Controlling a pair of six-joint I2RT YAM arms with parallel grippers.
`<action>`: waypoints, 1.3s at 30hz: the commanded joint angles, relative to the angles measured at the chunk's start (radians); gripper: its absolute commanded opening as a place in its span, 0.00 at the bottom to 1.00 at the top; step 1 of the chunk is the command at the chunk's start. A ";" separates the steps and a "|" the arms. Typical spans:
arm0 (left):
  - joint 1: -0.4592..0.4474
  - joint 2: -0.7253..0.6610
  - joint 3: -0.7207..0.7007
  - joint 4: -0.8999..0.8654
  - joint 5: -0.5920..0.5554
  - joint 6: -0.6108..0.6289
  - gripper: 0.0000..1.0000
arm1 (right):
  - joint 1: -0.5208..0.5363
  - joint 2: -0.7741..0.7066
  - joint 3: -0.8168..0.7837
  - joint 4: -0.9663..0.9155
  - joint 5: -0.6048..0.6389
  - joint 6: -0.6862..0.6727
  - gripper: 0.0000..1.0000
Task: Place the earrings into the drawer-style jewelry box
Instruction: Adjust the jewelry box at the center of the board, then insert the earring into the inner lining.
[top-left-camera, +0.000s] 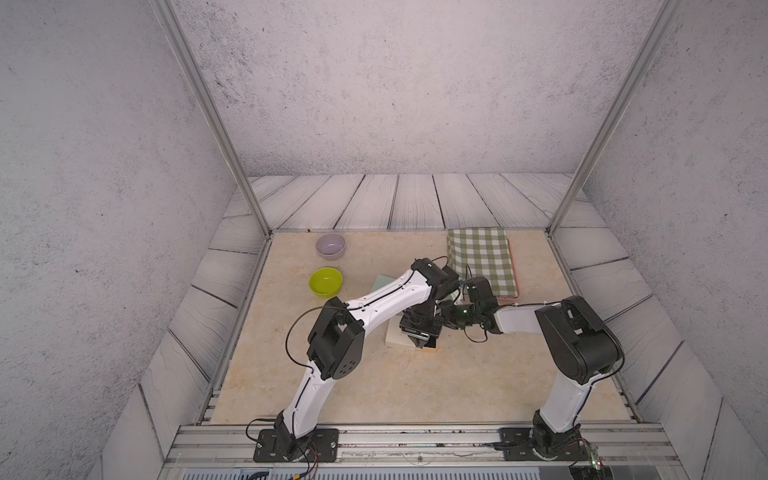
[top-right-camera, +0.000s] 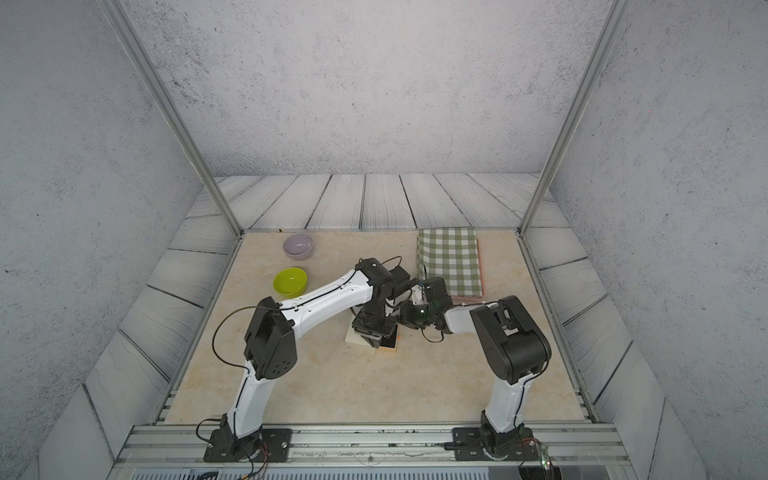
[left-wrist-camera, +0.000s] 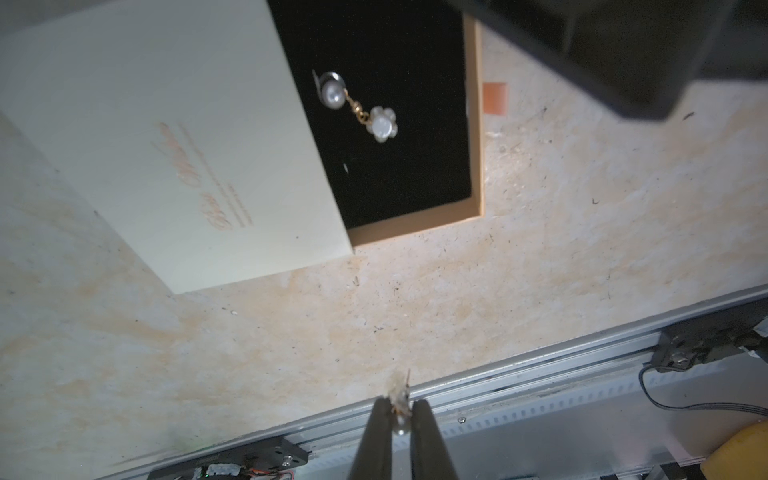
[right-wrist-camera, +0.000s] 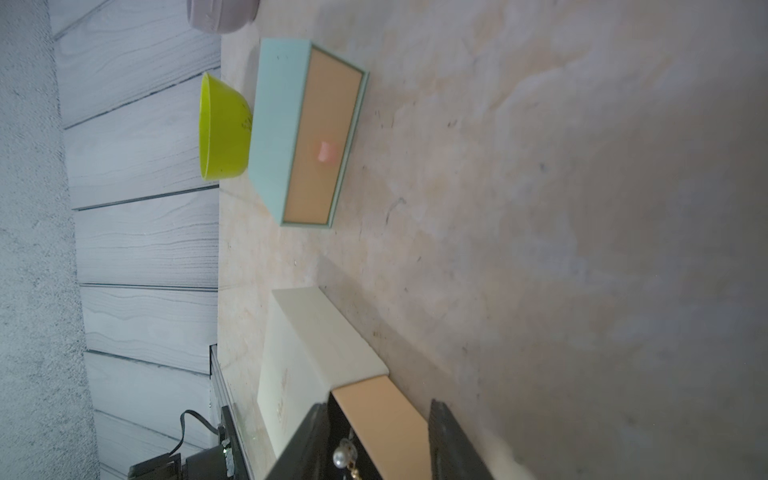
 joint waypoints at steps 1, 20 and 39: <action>0.005 -0.021 -0.005 -0.050 0.007 0.009 0.00 | 0.019 -0.034 -0.037 0.014 -0.030 -0.003 0.40; 0.092 0.004 -0.055 -0.051 0.054 0.005 0.00 | 0.084 -0.255 -0.180 -0.134 0.038 -0.098 0.40; 0.168 0.090 -0.114 0.016 0.201 -0.021 0.00 | 0.066 -0.353 -0.174 -0.258 0.082 -0.189 0.41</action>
